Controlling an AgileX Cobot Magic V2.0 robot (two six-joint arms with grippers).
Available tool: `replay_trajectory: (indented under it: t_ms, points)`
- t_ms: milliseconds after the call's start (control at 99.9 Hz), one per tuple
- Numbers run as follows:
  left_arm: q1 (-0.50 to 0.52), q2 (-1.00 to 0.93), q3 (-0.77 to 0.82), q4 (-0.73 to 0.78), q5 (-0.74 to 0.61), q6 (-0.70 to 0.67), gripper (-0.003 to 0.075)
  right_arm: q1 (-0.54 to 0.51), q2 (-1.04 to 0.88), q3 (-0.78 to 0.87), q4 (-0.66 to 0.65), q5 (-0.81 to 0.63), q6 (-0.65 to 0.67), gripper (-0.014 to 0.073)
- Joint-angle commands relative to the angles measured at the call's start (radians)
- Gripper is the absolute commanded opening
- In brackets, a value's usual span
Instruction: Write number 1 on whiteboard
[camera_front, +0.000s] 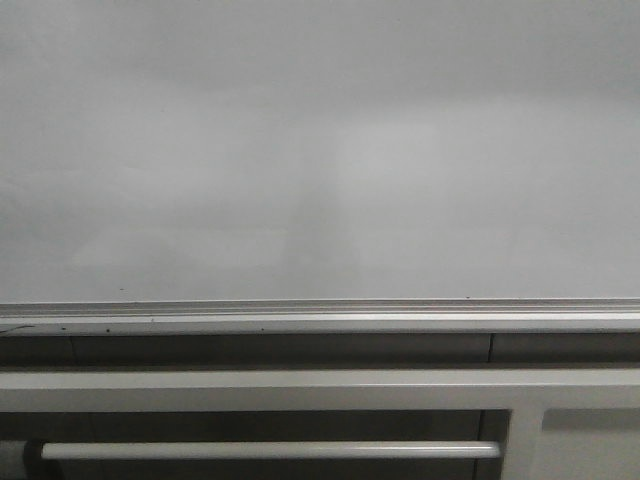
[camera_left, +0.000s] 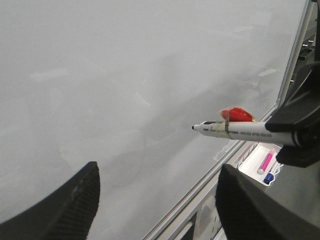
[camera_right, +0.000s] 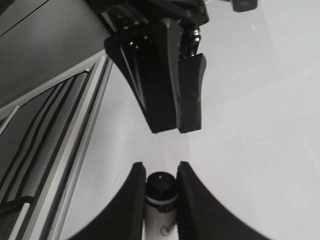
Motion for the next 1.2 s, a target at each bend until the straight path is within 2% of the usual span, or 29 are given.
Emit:
replay_trajectory:
  t_ms: [0,901,1191]
  points:
    - [0.003,0.003,-0.033,-0.068,-0.003,-0.005,0.0458,0.002,-0.001,-0.029,-0.009,-0.06,-0.006,-0.0053]
    - [0.003,0.003,-0.033,-0.068,-0.003,-0.003,0.0458,-0.119,0.013,-0.029,-0.019,-0.065,-0.006,-0.0053]
    - [0.003,0.003,-0.033,-0.068,-0.003,-0.003,0.0458,-0.118,0.027,-0.029,-0.019,-0.063,-0.006,-0.0053]
